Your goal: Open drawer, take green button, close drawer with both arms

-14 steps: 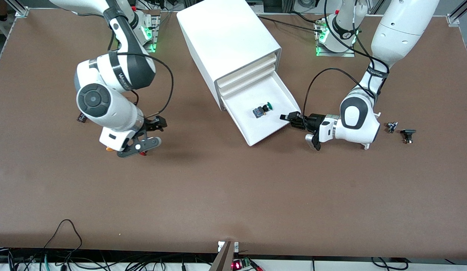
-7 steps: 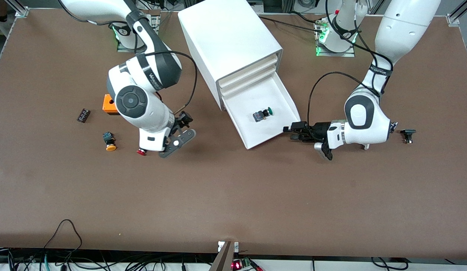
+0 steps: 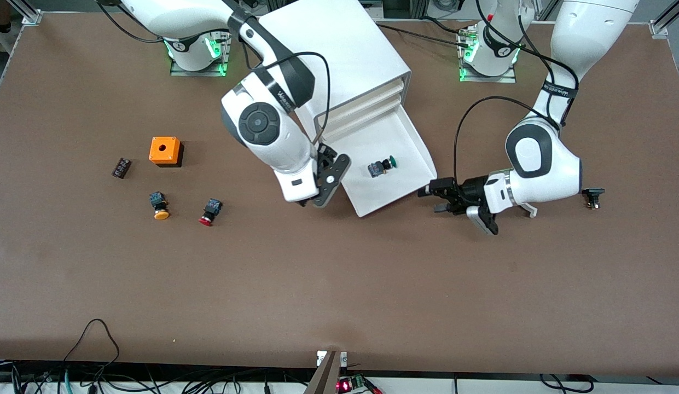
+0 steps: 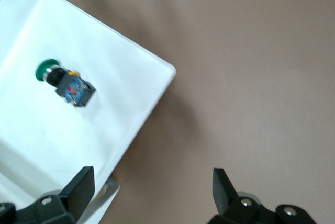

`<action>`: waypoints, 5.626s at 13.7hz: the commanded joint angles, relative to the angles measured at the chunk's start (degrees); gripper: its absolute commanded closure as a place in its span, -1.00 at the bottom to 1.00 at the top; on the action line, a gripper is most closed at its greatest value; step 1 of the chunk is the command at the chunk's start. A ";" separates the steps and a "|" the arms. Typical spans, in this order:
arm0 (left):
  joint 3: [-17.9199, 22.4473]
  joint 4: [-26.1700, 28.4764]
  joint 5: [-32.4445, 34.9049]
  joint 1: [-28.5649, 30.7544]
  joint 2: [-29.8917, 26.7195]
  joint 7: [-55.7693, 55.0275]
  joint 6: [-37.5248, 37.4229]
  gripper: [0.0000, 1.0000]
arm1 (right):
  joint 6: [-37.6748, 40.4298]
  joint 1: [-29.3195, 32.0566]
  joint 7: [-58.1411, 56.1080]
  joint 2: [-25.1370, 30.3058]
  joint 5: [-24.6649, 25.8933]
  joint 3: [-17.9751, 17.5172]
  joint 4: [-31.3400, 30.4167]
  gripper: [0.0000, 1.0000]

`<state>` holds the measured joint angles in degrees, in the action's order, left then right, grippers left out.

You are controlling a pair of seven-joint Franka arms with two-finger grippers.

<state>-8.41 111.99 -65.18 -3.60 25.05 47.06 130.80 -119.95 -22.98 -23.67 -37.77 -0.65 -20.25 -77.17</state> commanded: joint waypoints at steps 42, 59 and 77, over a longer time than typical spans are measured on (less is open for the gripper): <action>7.01 -24.46 66.50 5.00 -20.56 -47.50 -40.89 -1.00 | -4.86 -17.45 -24.58 -16.72 11.55 2.23 12.31 0.35; 4.30 -11.37 61.31 2.55 -16.18 -55.90 -18.34 -1.00 | 5.23 -7.09 35.39 4.79 11.03 12.16 2.67 0.42; 0.50 1.47 70.02 -10.63 4.05 -99.33 21.51 -1.00 | -14.77 0.83 54.96 16.68 7.86 12.16 -37.60 0.39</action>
<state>-8.22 111.50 3.18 -12.96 29.95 -46.28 152.06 -130.81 -22.80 31.08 -23.88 6.95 -7.62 -110.07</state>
